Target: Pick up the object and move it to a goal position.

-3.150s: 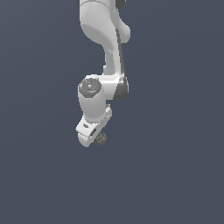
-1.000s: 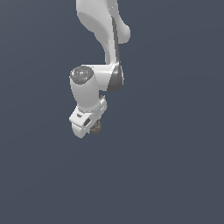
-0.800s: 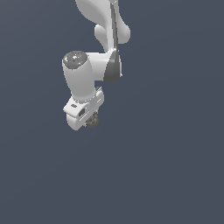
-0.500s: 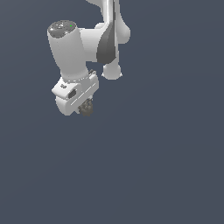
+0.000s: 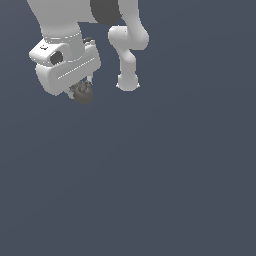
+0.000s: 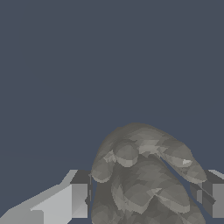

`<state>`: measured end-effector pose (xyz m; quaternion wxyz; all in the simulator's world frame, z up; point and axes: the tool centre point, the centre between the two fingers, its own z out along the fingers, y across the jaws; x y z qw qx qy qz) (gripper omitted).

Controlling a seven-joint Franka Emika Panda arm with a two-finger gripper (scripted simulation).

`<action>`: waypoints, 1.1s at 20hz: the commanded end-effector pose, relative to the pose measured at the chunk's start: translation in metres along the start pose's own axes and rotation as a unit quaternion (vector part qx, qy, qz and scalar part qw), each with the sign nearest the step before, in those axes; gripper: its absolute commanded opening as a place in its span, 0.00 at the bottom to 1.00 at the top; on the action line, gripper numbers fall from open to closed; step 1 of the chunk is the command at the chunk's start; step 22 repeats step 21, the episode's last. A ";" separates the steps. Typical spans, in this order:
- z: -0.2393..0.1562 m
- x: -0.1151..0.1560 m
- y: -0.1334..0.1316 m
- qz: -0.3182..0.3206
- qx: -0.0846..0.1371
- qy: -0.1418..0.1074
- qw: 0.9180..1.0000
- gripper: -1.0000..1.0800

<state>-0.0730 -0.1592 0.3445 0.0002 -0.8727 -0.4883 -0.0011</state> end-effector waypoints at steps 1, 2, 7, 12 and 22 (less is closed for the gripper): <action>-0.027 -0.012 -0.004 0.000 0.001 0.000 1.000 0.00; -0.036 -0.017 -0.005 0.000 0.001 0.000 1.000 0.00; -0.078 -0.036 -0.009 0.000 0.000 0.000 1.000 0.00; -0.105 -0.048 -0.010 0.000 0.000 -0.001 1.000 0.00; -0.121 -0.055 -0.010 0.001 0.000 -0.001 1.000 0.00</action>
